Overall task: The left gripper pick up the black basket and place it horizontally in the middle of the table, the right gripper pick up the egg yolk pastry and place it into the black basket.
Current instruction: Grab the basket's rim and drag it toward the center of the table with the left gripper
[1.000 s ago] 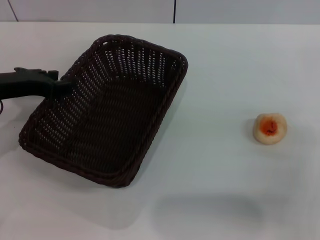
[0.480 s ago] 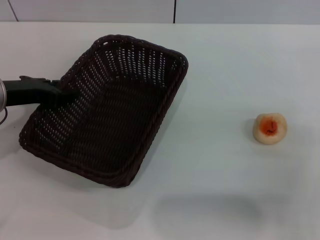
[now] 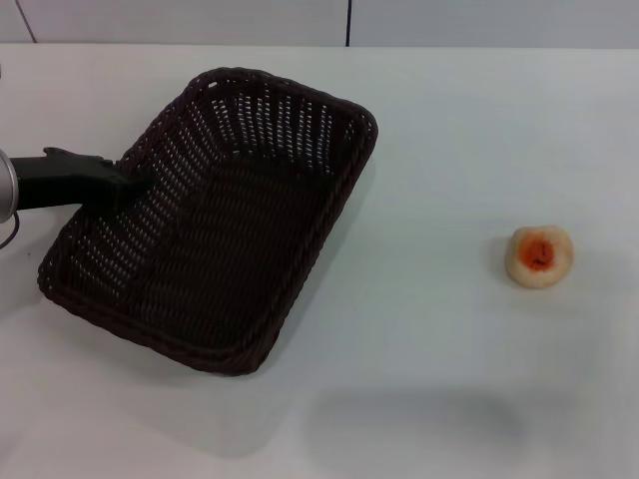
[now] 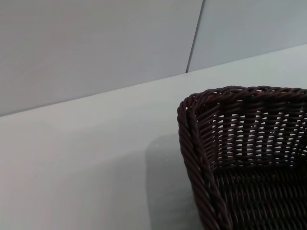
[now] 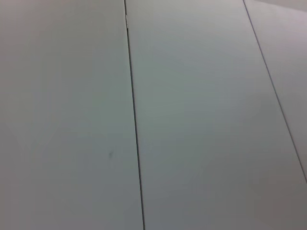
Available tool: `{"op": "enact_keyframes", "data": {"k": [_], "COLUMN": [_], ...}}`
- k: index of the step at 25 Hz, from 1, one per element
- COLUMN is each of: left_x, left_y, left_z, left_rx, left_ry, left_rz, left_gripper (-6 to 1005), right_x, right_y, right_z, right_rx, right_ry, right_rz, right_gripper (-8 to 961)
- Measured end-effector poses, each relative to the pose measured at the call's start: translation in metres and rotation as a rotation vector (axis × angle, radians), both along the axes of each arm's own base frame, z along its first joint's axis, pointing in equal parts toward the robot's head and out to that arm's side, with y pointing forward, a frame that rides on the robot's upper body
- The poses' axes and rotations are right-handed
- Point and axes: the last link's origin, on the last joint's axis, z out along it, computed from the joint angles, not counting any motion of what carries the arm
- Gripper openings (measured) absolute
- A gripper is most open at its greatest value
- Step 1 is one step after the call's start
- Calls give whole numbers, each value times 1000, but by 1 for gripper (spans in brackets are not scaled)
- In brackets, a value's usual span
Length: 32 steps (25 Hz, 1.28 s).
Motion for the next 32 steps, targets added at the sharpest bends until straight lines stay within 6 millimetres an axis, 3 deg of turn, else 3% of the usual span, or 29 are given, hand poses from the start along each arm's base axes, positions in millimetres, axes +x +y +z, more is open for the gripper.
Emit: {"op": "enact_keyframes", "data": {"k": [4,10,15,21,32], "left_x": [1,8,27,54,102], "left_y": [0,5,16,34,45], "left_z": [0,4,12,35,39], "left_rx": [-3,3,-3,-22,-185], "left_ry": [2,-16,-4,10,21], "left_rz": [-2,-29,-100,-218,-425], "left_gripper": [222,222,221,215,204], "right_x": [0,1,1,2,4], "right_y": [0,-1,-1,-3,-5], "right_z": [1,1,2,2,2], "right_rx": [4,7,10,13,18], "right_ry": [0,-2,-3,-1,1], "right_rz": [0,-2,-2,-6,-14], "right_gripper": [498,498,498,498,498]}}
